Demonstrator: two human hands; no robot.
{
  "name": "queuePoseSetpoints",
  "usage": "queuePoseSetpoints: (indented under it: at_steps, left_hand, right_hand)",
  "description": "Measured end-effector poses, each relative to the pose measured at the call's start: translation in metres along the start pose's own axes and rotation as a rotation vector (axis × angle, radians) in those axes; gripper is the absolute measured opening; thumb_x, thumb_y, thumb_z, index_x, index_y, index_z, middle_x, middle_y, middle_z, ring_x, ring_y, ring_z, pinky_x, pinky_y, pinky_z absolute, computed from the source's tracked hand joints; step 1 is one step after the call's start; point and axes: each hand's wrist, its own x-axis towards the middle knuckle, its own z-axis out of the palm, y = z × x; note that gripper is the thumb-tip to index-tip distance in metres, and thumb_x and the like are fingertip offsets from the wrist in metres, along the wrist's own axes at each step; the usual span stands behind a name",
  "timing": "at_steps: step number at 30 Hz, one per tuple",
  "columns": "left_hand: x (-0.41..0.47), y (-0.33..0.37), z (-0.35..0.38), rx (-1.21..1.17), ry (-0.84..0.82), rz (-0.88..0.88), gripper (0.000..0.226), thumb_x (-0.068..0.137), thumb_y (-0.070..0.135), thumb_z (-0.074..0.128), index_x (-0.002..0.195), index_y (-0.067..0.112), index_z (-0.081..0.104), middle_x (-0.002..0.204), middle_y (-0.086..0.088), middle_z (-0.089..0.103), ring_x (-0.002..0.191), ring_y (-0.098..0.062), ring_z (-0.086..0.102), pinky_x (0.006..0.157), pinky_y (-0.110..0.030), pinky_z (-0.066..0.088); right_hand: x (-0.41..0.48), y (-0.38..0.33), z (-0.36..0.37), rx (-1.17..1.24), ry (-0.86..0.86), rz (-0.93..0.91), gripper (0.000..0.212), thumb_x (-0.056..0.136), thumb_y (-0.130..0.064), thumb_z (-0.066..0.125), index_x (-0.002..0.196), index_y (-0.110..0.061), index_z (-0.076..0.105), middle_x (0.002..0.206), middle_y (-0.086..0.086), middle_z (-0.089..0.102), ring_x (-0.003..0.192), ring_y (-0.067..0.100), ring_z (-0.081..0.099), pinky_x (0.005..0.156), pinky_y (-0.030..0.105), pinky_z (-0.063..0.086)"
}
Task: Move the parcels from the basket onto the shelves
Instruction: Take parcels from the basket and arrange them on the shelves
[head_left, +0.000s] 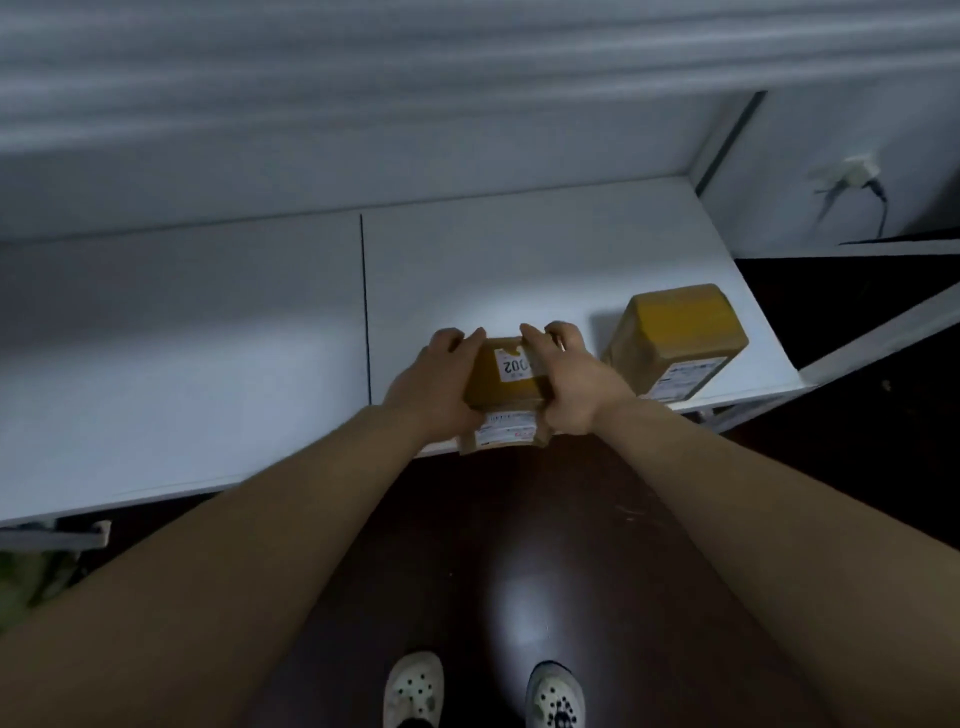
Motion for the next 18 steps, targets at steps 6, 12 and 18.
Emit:
queuePoseSetpoints:
  at_steps: [6, 12, 18]
  left_hand:
    - [0.03, -0.007, 0.031, -0.012, 0.038, -0.007, 0.102, 0.077, 0.031, 0.075, 0.153, 0.022, 0.007, 0.152, -0.008, 0.014, 0.137, -0.026, 0.026, 0.106, -0.044, 0.038]
    - [0.037, -0.007, 0.055, 0.025, -0.014, 0.0, 0.106, 0.079, 0.026, 0.075, 0.153, 0.024, -0.001, 0.154, -0.01, 0.004, 0.14, -0.029, 0.02, 0.107, -0.044, 0.038]
    - [0.051, -0.009, 0.053, 0.029, 0.018, 0.004, 0.103, 0.079, 0.023, 0.074, 0.153, 0.025, 0.003, 0.15, -0.01, 0.01, 0.136, -0.028, 0.024, 0.105, -0.042, 0.041]
  right_hand:
    - [0.032, 0.027, 0.018, 0.019, -0.002, 0.007, 0.115, 0.069, -0.002, 0.078, 0.153, -0.025, 0.003, 0.157, 0.0, -0.006, 0.132, 0.034, 0.038, 0.087, 0.039, 0.052]
    - [0.042, 0.04, 0.044, 0.068, -0.029, 0.021, 0.116, 0.071, -0.004, 0.077, 0.152, -0.034, 0.001, 0.157, 0.006, -0.014, 0.137, 0.035, 0.032, 0.097, 0.041, 0.049]
    - [0.054, 0.044, 0.049, 0.051, 0.034, 0.023, 0.106, 0.076, -0.001, 0.07, 0.152, -0.036, 0.006, 0.157, 0.009, -0.008, 0.131, 0.036, 0.041, 0.095, 0.045, 0.05]
